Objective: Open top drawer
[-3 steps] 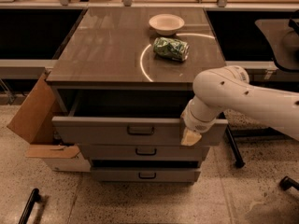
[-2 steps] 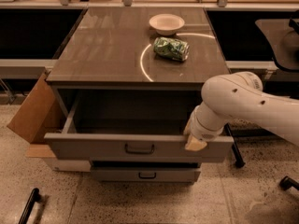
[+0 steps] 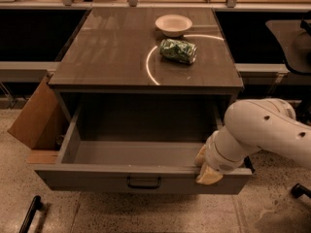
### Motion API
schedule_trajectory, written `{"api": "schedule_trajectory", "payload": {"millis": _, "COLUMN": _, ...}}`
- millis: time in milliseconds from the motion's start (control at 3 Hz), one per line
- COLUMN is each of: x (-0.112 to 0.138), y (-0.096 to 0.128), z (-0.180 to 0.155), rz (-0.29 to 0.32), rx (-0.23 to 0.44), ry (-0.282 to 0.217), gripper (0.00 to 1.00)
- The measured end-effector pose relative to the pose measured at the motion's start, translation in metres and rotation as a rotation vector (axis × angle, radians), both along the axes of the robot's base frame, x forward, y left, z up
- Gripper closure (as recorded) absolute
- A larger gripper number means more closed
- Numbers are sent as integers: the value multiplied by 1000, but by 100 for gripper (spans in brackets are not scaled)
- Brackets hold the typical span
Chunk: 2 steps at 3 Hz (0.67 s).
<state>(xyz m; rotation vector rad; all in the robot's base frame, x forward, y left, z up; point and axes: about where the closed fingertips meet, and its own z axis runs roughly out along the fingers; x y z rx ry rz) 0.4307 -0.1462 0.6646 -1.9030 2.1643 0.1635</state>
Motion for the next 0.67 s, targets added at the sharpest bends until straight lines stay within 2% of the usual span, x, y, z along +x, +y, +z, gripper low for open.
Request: {"api": "schedule_trajectory", "payload": {"millis": 667, "x": 0, "y": 0, "z": 0, "rz": 0, "rx": 0, "ry": 0, "gripper": 100}}
